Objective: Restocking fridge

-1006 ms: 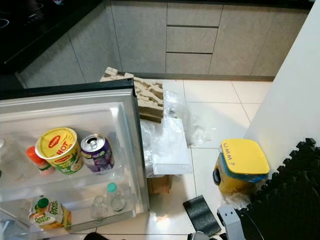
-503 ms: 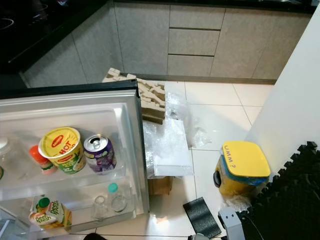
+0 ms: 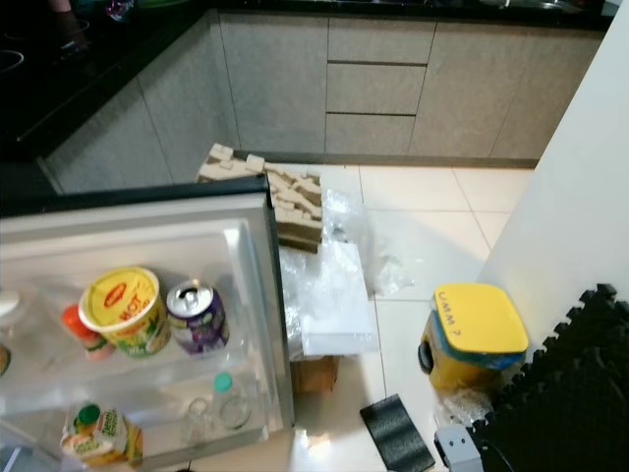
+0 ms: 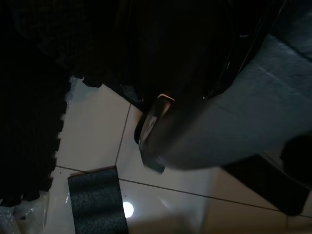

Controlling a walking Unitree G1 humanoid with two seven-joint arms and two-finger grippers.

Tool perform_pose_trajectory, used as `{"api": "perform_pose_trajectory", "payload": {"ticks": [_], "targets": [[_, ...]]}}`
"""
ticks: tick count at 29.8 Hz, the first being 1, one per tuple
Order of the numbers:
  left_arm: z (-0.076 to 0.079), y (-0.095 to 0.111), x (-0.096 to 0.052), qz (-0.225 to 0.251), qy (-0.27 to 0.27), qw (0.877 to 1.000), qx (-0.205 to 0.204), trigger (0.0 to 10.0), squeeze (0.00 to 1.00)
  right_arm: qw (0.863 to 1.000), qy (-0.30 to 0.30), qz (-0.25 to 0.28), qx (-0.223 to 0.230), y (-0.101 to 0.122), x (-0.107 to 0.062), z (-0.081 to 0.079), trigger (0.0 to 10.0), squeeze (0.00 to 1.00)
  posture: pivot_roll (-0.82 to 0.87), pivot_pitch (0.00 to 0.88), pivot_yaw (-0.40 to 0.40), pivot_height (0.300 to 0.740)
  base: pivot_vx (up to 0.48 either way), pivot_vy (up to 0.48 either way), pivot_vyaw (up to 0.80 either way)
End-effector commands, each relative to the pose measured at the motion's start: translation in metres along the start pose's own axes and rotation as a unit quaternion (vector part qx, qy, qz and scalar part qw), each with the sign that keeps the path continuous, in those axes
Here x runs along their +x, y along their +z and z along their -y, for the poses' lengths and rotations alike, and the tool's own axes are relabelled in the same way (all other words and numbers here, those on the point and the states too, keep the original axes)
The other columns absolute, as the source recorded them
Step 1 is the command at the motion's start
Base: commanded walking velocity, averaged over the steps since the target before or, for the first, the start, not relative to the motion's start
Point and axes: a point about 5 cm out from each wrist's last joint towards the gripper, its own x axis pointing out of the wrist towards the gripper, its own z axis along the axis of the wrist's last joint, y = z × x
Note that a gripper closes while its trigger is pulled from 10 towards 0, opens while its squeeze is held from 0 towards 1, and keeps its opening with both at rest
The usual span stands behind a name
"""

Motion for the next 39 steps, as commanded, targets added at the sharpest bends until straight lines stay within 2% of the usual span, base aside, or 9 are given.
{"api": "perform_pose_trajectory", "payload": {"ticks": [1, 9, 21, 29, 34, 39], "targets": [[0.005, -0.005, -0.001, -0.011, -0.008, 1.000, 0.006, 10.0, 0.00, 1.000, 0.001, -0.004, 0.006, -0.002, 0.000, 0.000, 10.0, 0.00, -0.05, 0.018, -0.013, 0.710, 0.000, 0.000, 0.00], [0.009, -0.004, -0.002, -0.012, -0.013, 1.000, 0.007, 10.0, 0.00, 1.000, 0.007, 0.001, 0.006, 0.001, 0.001, -0.001, 10.0, 0.00, -0.05, 0.012, -0.014, 0.740, 0.000, 0.000, 0.00], [0.022, -0.006, -0.004, -0.020, -0.042, 0.999, 0.015, 10.0, 0.00, 1.000, 0.012, 0.003, 0.008, 0.002, 0.002, -0.004, 10.0, 0.00, -0.04, 0.004, -0.016, 0.740, 0.000, 0.000, 0.00], [0.037, -0.008, -0.007, -0.023, -0.072, 0.997, 0.025, 10.0, 0.00, 1.000, 0.010, 0.008, 0.004, 0.005, 0.003, -0.005, 10.0, 0.00, -0.05, 0.000, -0.015, 0.740, 0.000, -0.480, 0.00], [0.043, -0.007, -0.008, -0.020, -0.090, 0.995, 0.037, 10.0, 0.00, 1.000, -0.001, 0.015, -0.005, 0.009, 0.002, -0.002, 10.0, 0.00, -0.05, 0.000, -0.015, 0.740, 0.000, 0.000, 0.00], [0.051, -0.008, -0.010, -0.023, -0.121, 0.992, 0.036, 10.0, 0.00, 0.998, -0.037, 0.026, -0.045, 0.019, 0.003, 0.002, 10.0, 0.00, -0.05, 0.000, -0.016, 0.740, 0.000, 0.000, 0.00]]}}
